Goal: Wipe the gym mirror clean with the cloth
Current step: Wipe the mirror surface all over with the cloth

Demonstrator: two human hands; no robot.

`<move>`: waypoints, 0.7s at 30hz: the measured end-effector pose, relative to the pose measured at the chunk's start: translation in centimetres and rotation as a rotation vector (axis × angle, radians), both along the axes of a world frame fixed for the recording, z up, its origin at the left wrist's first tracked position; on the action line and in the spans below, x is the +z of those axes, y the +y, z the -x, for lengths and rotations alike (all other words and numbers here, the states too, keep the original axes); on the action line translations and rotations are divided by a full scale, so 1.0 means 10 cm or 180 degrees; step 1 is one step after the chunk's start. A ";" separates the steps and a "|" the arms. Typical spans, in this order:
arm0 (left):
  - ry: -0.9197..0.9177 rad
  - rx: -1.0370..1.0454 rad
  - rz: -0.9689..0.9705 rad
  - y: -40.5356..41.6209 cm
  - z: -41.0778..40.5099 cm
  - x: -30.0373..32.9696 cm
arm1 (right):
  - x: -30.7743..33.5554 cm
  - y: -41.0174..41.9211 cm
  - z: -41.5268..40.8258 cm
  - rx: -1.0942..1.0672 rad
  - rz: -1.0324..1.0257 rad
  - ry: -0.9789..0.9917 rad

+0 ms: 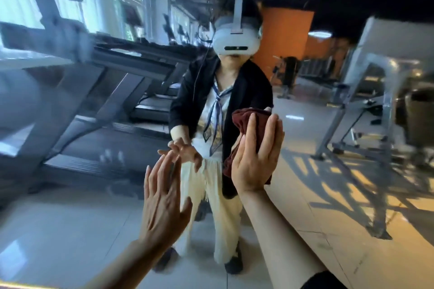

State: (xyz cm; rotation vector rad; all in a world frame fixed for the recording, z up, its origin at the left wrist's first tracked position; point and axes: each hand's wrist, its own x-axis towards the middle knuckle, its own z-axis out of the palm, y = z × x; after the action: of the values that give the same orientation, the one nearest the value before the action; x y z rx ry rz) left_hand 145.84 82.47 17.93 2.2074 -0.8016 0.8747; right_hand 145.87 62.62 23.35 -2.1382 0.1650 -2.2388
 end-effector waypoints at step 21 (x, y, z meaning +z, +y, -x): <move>-0.1060 -0.0385 -0.0157 1.65 -1.24 1.14 | 0.78 1.23 -0.67 -0.0435 -0.1812 -0.0966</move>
State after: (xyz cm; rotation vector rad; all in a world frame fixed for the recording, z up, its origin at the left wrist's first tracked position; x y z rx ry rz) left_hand 158.28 99.01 29.31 2.0563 -1.1104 1.1902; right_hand 152.56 74.93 31.17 -1.5201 0.8381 -2.1923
